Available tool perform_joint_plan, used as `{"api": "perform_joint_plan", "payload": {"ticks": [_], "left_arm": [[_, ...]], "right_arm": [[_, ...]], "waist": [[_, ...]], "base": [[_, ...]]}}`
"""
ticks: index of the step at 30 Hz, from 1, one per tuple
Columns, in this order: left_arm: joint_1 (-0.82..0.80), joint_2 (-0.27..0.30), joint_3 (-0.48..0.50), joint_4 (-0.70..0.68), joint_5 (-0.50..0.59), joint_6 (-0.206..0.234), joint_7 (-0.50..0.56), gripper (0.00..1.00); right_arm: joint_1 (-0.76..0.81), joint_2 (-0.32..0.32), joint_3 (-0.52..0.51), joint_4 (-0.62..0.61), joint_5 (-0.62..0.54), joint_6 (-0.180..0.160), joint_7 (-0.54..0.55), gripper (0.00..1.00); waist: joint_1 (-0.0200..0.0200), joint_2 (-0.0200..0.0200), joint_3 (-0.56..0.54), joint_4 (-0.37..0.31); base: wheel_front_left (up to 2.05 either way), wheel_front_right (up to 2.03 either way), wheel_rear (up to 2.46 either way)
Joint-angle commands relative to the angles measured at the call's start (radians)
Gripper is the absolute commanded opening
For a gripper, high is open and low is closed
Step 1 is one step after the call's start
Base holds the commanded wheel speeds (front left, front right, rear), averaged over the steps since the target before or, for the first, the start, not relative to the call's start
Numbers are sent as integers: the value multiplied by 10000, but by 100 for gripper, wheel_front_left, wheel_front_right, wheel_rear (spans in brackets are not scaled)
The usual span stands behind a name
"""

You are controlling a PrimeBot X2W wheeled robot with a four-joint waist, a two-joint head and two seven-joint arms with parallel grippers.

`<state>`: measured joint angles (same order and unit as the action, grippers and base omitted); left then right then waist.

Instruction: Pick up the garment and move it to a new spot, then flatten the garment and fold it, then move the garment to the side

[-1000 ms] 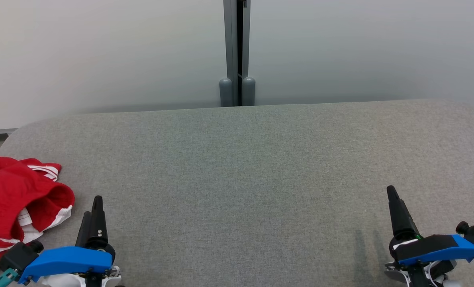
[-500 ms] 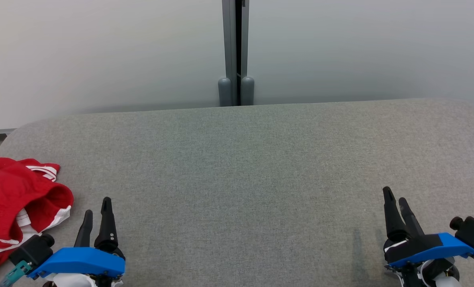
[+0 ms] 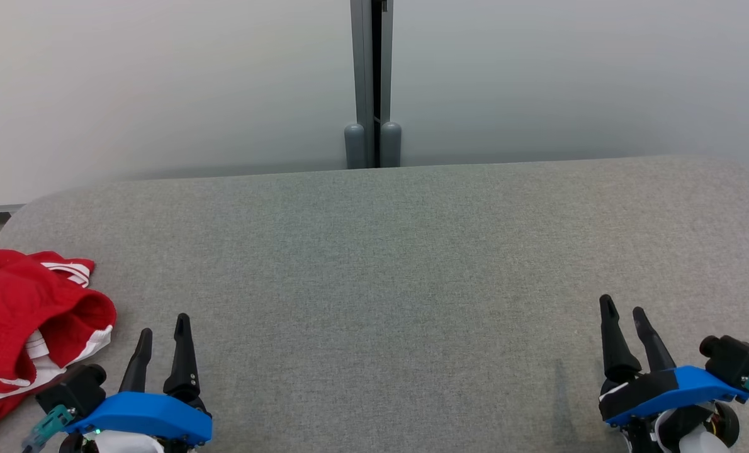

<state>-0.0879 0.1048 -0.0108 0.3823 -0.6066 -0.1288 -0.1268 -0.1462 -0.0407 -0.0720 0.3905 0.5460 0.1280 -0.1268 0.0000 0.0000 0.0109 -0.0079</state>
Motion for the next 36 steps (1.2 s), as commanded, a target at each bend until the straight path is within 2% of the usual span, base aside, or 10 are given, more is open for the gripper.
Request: {"api": "perform_joint_plan", "payload": {"ticks": [1,25,36], "left_arm": [[-251,99,-46,-31,274,-17,-120,100],[-325,184,-376,419,2782,-23,-736,100],[-363,142,-498,438,3563,-24,-945,100]], "right_arm": [[-264,-79,-13,-49,-283,25,-119,100],[-388,-106,-144,184,-3089,29,-736,100],[-369,-110,-373,28,-3850,32,-948,100]], "waist": [[0,0,-5,-1],[0,0,3,-11],[0,0,30,-62]], "base": [[0,0,0],[0,0,0],[0,0,0]]}}
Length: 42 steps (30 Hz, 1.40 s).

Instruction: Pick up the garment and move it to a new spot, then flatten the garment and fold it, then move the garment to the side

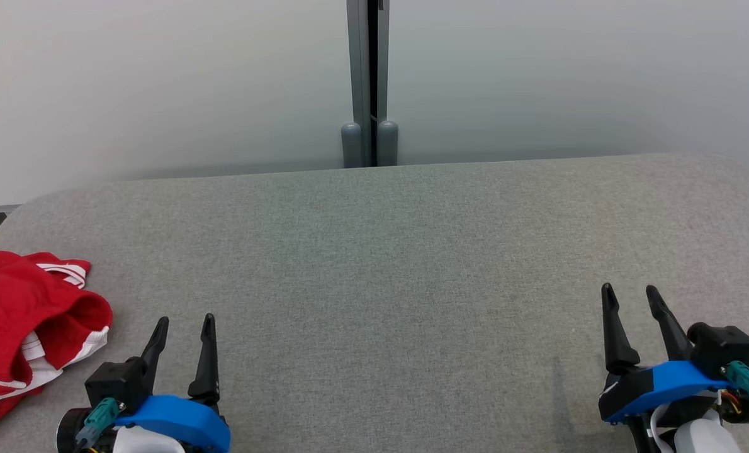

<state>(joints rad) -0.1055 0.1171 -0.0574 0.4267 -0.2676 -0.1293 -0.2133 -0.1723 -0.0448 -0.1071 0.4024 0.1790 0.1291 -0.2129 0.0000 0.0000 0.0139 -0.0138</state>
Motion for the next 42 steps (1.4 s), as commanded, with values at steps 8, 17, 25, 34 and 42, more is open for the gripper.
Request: {"api": "perform_joint_plan", "payload": {"ticks": [8,17,25,34,42], "left_arm": [[-148,-28,-95,11,785,-19,-235,100],[-172,17,-106,167,1431,-20,-393,100],[-181,-8,-19,362,1948,-20,-543,100],[-163,71,311,447,1903,-12,-534,100],[-116,174,824,538,1872,8,-534,100]], "right_arm": [[26,-75,-127,-198,-877,22,-238,100],[-37,-80,-106,-96,-1625,25,-421,100],[-55,-82,299,90,-2148,20,-550,100],[-121,-81,695,235,-1860,18,-534,100],[-212,-79,1117,407,-1732,18,-534,100]], "waist": [[0,0,21,-22],[0,0,55,77],[0,0,71,800],[0,0,112,2477],[0,0,117,4106]], "base": [[0,0,0],[0,0,0],[0,0,0],[0,0,0],[0,0,0]]}}
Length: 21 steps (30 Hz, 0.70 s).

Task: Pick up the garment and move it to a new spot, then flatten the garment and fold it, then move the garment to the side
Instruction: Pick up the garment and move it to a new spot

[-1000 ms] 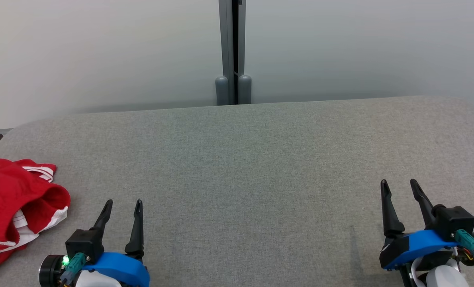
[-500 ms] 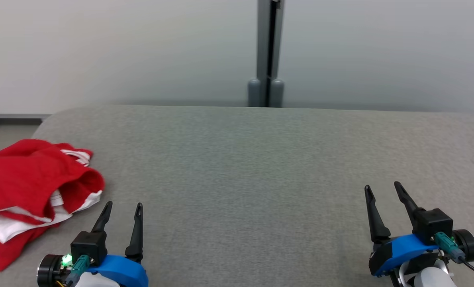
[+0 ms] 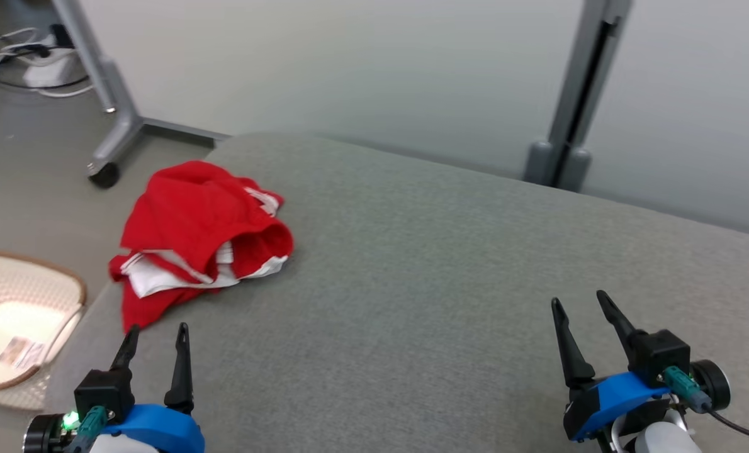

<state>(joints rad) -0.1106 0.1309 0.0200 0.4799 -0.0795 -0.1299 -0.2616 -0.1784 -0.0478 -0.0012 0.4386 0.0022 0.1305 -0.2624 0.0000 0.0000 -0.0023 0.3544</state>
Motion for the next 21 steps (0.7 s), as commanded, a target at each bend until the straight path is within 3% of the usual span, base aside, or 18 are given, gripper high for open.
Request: {"api": "perform_joint_plan", "payload": {"ticks": [1,10,21], "left_arm": [[-33,44,105,20,12,17,-50,100],[111,46,497,103,87,15,-50,100],[-549,115,536,291,-98,-7,-50,100]], "right_arm": [[-168,-47,107,67,38,5,-40,100],[-320,-51,490,232,117,3,-38,100],[-710,-48,684,116,-116,3,-38,100]], "waist": [[0,0,277,591],[0,0,357,1434],[0,0,1038,1137]], "base": [[0,0,0],[0,0,0],[0,0,0]]}}
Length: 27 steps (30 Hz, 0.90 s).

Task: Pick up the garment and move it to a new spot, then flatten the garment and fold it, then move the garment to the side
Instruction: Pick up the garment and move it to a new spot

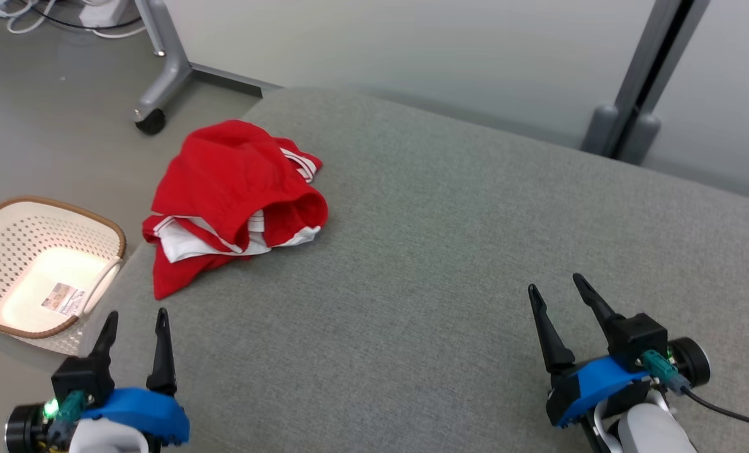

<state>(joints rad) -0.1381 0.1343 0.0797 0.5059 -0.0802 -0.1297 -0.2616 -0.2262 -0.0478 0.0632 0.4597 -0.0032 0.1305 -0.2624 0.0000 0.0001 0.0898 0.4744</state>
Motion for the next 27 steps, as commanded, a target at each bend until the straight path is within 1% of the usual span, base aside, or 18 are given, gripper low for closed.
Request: {"api": "perform_joint_plan", "payload": {"ticks": [1,8,17,23,27], "left_arm": [[-420,109,-99,40,-136,-9,-50,100],[-1524,454,-434,211,-660,-12,-50,100],[-3382,1279,-1043,780,-1865,-14,-49,100],[-4559,1834,-1424,1935,-2599,-15,-50,100],[-5144,2035,-1576,3075,-3085,-13,-49,100]], "right_arm": [[-274,-50,68,-108,-103,5,-38,100],[-734,-50,114,-204,-580,5,-38,100],[-1454,-50,482,-375,-885,3,-38,100],[-1821,-47,755,-495,-949,5,-38,100],[-2057,-45,1117,-485,-995,3,-38,100]], "waist": [[0,-1,231,-122],[0,-1,999,-477],[0,-1,2142,-1009],[0,-1,2704,-1303],[0,-1,3011,-1506]], "base": [[0,0,0],[0,0,0],[0,0,0],[0,0,0],[0,0,0]]}}
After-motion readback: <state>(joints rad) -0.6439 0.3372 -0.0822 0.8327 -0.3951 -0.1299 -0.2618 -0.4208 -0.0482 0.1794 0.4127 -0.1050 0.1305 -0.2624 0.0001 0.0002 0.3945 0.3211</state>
